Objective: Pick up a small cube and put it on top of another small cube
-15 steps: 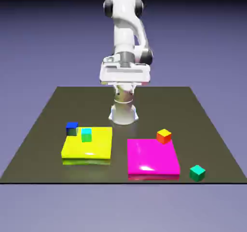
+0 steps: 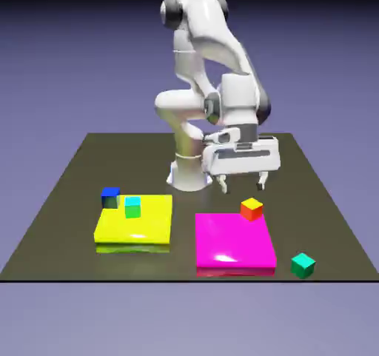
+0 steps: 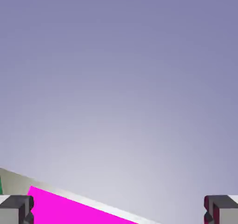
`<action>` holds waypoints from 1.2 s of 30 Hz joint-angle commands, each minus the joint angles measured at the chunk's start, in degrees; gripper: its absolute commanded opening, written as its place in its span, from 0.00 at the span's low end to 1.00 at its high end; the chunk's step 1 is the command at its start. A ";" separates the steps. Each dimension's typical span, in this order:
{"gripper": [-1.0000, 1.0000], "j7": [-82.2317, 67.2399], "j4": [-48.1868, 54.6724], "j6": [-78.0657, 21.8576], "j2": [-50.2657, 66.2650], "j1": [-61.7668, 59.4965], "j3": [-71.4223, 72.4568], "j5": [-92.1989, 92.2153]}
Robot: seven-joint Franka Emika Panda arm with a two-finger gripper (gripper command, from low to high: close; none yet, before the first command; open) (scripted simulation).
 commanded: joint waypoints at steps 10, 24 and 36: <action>0.50 2.33 16.32 -11.68 20.77 4.54 5.08 -4.32; 0.00 5.30 27.42 -12.13 41.16 9.31 5.65 -9.41; 0.00 -13.19 10.10 -18.56 16.25 13.19 2.36 -3.67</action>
